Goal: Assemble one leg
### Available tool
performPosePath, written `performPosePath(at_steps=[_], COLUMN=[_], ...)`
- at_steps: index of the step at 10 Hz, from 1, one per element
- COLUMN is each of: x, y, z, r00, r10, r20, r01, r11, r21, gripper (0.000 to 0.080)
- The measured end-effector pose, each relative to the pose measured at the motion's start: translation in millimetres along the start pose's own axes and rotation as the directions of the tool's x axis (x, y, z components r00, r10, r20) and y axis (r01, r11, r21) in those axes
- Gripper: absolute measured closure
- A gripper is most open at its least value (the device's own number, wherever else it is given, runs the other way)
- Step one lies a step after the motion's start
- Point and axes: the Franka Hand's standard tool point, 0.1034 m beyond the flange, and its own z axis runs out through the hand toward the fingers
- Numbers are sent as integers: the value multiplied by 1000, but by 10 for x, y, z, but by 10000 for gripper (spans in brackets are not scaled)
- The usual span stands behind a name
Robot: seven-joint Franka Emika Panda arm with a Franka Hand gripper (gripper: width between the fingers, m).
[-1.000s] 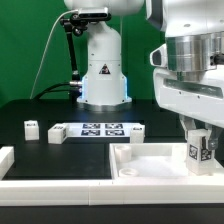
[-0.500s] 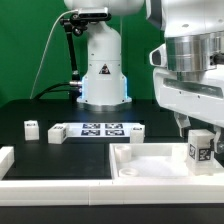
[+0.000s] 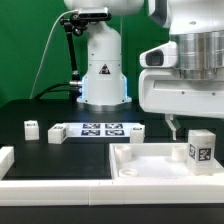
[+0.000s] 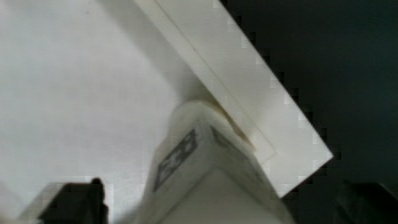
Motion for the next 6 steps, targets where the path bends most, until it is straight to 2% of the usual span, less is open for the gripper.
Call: performPosePath(at_steps=[1,2,3,6], x=[2,-3,-7,18], y=[3,-2,-4,17], z=[0,2,3,-5], r00=[990,963,935,774], r10=[-140,-267,-354,-633], r20=[-9,-19,-18,0], r01=[140,266,353,631], r11=[990,963,934,773], r21=[-15,-40,-50,-69], gripper=[151,151,151,151])
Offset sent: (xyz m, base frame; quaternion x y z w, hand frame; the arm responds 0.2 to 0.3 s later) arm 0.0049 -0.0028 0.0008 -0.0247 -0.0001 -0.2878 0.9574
